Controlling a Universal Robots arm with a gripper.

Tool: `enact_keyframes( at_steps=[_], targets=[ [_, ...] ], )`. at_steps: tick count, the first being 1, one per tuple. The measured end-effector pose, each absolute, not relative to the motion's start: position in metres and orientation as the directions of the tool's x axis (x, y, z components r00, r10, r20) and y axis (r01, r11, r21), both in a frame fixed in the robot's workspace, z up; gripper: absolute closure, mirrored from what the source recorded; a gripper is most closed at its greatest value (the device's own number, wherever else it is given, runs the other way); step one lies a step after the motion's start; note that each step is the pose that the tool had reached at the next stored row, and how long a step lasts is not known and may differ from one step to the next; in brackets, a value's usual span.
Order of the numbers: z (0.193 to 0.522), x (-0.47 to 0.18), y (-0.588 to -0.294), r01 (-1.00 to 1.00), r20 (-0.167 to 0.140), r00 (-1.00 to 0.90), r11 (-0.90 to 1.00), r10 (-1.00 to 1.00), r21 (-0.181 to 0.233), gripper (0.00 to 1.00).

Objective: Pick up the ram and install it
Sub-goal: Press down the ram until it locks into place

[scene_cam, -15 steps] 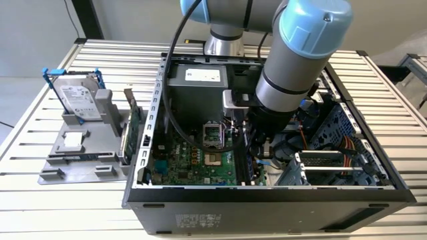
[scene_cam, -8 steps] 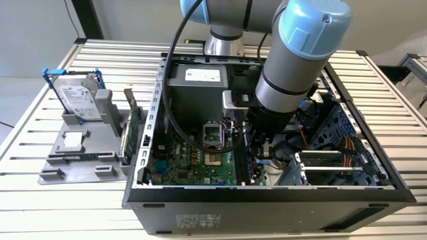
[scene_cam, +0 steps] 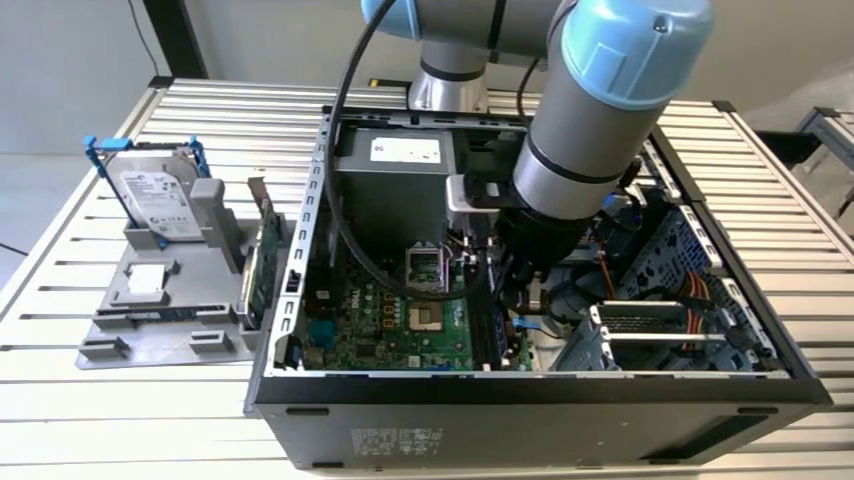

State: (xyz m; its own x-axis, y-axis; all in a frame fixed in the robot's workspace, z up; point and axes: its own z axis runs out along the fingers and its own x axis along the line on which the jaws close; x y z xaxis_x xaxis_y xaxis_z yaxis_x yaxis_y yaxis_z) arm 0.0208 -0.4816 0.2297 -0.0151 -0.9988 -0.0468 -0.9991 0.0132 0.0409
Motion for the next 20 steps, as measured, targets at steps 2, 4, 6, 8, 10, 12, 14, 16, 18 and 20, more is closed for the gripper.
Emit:
enact_keyframes(
  at_steps=[2,4,6,8,10,12,14,16,18,20],
  targets=[
    [0.235,0.021,-0.482,-0.999,-0.047,-0.015,0.013,-0.999,0.041,1.00],
    [0.238,0.021,-0.482,-0.999,-0.047,-0.015,0.013,-0.999,0.041,1.00],
    [0.243,0.021,-0.482,-0.999,-0.046,-0.015,0.013,-0.999,0.041,1.00],
    [0.248,0.021,-0.482,-0.999,-0.046,-0.015,0.013,-0.999,0.041,1.00],
    [0.252,0.021,-0.482,-0.999,-0.047,-0.015,0.013,-0.999,0.041,1.00],
    [0.254,0.021,-0.482,-0.999,-0.046,-0.015,0.013,-0.999,0.041,1.00],
    [0.256,0.021,-0.482,-0.999,-0.047,-0.015,0.013,-0.999,0.041,1.00],
    [0.259,0.021,-0.482,-0.999,-0.046,-0.015,0.013,-0.999,0.041,1.00],
    [0.262,0.021,-0.482,-0.999,-0.046,-0.015,0.013,-0.999,0.041,1.00],
    [0.265,0.021,-0.482,-0.999,-0.046,-0.015,0.013,-0.999,0.041,1.00]
  ],
)
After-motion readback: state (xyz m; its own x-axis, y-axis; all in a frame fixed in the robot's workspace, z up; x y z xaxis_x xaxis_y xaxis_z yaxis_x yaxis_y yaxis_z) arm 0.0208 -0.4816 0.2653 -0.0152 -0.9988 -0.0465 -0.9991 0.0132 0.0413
